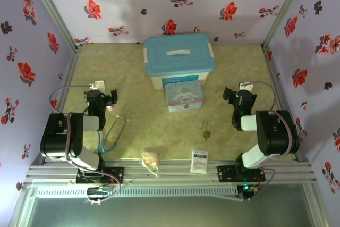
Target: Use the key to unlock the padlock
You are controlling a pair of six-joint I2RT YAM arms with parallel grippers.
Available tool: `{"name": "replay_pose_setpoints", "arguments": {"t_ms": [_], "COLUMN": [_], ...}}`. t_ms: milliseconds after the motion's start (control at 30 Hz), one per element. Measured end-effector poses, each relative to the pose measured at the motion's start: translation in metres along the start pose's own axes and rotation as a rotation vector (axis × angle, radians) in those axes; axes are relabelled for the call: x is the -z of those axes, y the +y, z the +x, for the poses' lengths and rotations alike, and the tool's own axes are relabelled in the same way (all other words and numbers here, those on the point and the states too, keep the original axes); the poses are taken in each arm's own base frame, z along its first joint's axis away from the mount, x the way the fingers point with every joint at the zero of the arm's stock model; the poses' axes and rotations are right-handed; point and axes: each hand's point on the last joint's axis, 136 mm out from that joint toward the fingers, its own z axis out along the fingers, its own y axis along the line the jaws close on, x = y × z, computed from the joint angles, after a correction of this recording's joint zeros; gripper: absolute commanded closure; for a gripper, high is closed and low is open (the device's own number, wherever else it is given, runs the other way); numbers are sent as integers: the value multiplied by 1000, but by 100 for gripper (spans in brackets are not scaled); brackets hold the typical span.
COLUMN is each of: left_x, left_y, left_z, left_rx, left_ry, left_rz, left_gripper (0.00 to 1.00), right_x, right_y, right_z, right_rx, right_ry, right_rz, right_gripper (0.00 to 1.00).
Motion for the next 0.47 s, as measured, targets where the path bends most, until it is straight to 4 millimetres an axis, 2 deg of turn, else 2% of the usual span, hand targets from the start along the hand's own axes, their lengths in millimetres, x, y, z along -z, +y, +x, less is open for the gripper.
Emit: {"name": "replay_pose_setpoints", "arguments": {"t_ms": [467], "left_x": [0], "left_y": [1], "left_z": [-4], "left_rx": [8], "left_ry": [-19], "left_rz": [-2], "left_gripper": [0], "right_x": [-1], "right_y": [2], "right_z": [-1], "right_rx": [-1], "right_ry": [1], "right_rz": [-15], "right_gripper": [1]}}
